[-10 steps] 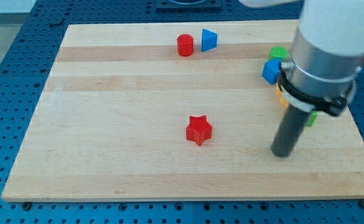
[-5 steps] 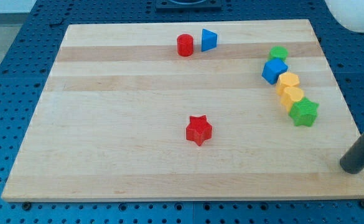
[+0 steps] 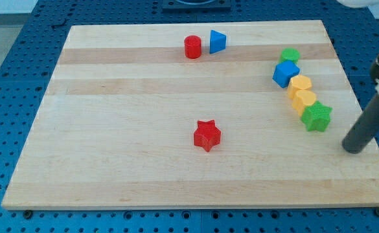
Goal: Move your arm closer to the blue cube
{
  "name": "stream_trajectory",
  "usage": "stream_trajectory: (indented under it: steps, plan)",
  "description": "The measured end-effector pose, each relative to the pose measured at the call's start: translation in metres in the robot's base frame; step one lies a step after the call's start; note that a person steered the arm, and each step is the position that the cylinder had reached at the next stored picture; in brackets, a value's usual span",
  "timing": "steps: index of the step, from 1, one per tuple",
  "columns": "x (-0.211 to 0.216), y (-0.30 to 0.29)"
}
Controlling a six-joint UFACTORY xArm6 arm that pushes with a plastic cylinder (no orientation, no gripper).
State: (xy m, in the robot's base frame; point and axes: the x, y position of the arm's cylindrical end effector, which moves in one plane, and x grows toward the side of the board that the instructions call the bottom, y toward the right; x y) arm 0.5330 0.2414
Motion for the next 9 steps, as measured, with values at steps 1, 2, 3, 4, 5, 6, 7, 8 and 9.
stream_trajectory:
  steps: [1,2,3,4,5,6,7,8,9]
  plan:
    - [0.002,-0.044]
    - [-0.008,-0.098]
    - [-0.050,-0.144]
    - [-0.083,-0.165]
    - [-0.094,-0.167]
    - [-0.105,-0.167]
    - [-0.129,-0.166]
    - [-0.137,-0.161]
    - [-0.131,-0.152]
